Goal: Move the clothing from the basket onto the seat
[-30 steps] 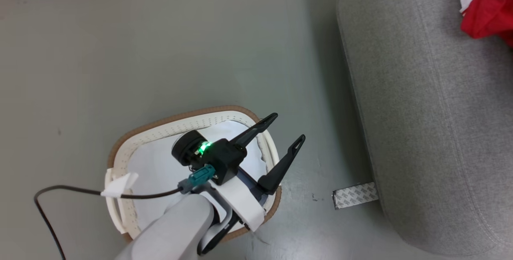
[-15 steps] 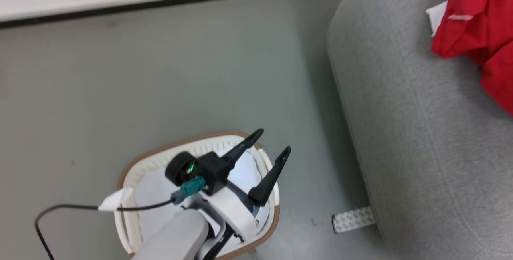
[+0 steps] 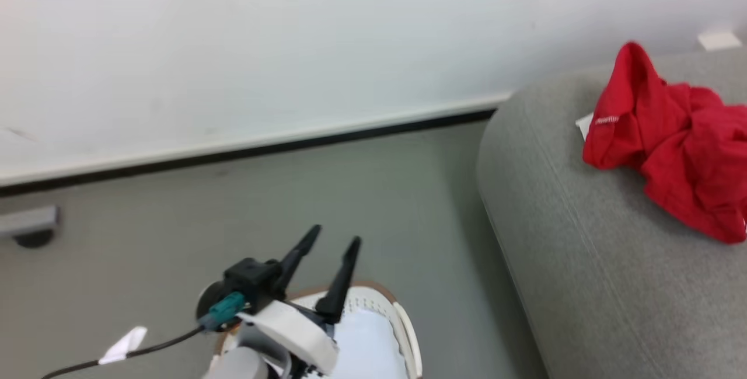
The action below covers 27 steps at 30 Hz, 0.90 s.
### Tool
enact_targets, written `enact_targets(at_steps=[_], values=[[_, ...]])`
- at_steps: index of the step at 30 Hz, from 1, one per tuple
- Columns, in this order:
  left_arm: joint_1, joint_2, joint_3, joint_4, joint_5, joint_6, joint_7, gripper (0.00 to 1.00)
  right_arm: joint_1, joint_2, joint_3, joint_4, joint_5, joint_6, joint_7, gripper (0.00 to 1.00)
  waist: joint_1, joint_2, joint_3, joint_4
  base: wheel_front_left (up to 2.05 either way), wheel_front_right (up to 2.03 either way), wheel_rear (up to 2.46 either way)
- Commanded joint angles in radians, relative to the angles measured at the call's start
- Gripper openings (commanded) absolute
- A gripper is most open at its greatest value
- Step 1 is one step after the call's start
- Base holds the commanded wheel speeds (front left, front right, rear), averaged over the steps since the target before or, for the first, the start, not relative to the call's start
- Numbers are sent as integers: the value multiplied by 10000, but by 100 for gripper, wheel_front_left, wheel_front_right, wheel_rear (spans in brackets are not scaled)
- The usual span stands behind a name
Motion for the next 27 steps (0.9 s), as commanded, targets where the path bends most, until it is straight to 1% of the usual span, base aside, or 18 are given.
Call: enact_targets(at_steps=[1, 3, 6, 9, 12, 17, 19, 21, 25, 27], values=[[167, 84, 109, -46, 62, 62, -18, 100, 230, -115, -46, -164, 58, -23, -123, 100, 4, 0, -670, 443, 0, 0, 0], [323, 114, 459, -148, 80, 105, -19, 100, 550, -207, -201, -652, -30, -23, -254, 100, 4, 0, -820, 678, 0, 0, 0], [514, 167, 996, -302, 183, 200, -14, 100, 1145, 10, -569, -1476, -103, -23, -600, 100, 4, 0, -935, 1066, 0, 0, 0], [737, 182, 1491, -369, 308, 273, -14, 100, 1796, 262, -1106, -2234, -443, -23, -1053, 100, 4, 0, -986, 1368, 0, 0, 0], [1031, 141, 2023, -465, 385, 270, -14, 100, 2459, 866, -1677, -2774, -1076, -23, -1525, 100, 4, 0, -1013, 1564, 0, 0, 0], [1516, -146, 2923, -660, 703, 288, -15, 100, 3450, 2167, -2541, -3448, -2190, -23, -2381, 100, 4, 0, -1009, 1908, 0, 0, 0], [1747, -402, 3334, -779, 647, 119, -15, 100, 3820, 2717, -2875, -3575, -2759, -23, -2803, 100, 4, 0, -1004, 1980, 0, 0, 0], [1937, -485, 3679, -818, 892, 5, -15, 100, 4179, 3335, -3149, -3658, -3062, -23, -3118, 100, 4, 0, -999, 2036, 0, 0, 0], [2221, -758, 4294, -947, 1293, -135, -15, 100, 4878, 4250, -3666, -3720, -3763, -23, -3525, 100, 4, 0, -986, 2114, 0, 0, 0], [2348, -829, 4649, -1012, 1633, -108, -15, 100, 5207, 4575, -3804, -3726, -4033, -23, -3607, 100, 4, 0, -967, 2106, 0, 0, 0]])
